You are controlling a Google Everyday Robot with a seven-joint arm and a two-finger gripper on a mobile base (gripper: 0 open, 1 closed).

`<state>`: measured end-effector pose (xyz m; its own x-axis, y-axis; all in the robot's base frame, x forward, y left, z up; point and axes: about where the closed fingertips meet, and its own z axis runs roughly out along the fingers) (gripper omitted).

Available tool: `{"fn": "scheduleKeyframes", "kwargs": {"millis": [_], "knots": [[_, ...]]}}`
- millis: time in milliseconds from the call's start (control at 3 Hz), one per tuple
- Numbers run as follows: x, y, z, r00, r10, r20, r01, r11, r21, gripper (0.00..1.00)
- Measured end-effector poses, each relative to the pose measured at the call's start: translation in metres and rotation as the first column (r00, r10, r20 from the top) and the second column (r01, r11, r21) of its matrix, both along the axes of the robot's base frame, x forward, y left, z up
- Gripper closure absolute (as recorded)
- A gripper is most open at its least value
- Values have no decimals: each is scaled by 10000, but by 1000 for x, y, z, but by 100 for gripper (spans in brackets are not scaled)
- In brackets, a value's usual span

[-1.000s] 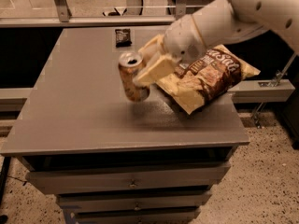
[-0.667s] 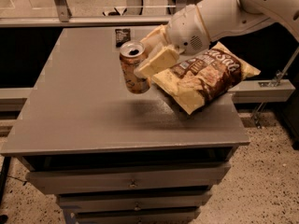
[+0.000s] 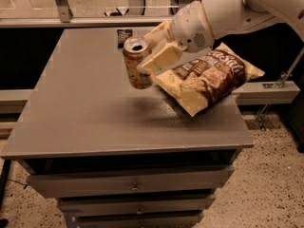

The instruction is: Move orange can near brown chip bag

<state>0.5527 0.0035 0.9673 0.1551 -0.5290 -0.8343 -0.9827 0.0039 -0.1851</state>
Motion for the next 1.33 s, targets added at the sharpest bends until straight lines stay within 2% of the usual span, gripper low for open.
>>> {"fn": "scheduleKeyframes", "kwargs": {"millis": [667,1000,1333], "knots": [[66,-36,8,9916,-1106,668,1083,9934,365,100],[92,-51,12,9854,-1445,896,1404,9888,510,100],[111,-67,9,9785,-1818,969,1807,9833,200,100]]}}
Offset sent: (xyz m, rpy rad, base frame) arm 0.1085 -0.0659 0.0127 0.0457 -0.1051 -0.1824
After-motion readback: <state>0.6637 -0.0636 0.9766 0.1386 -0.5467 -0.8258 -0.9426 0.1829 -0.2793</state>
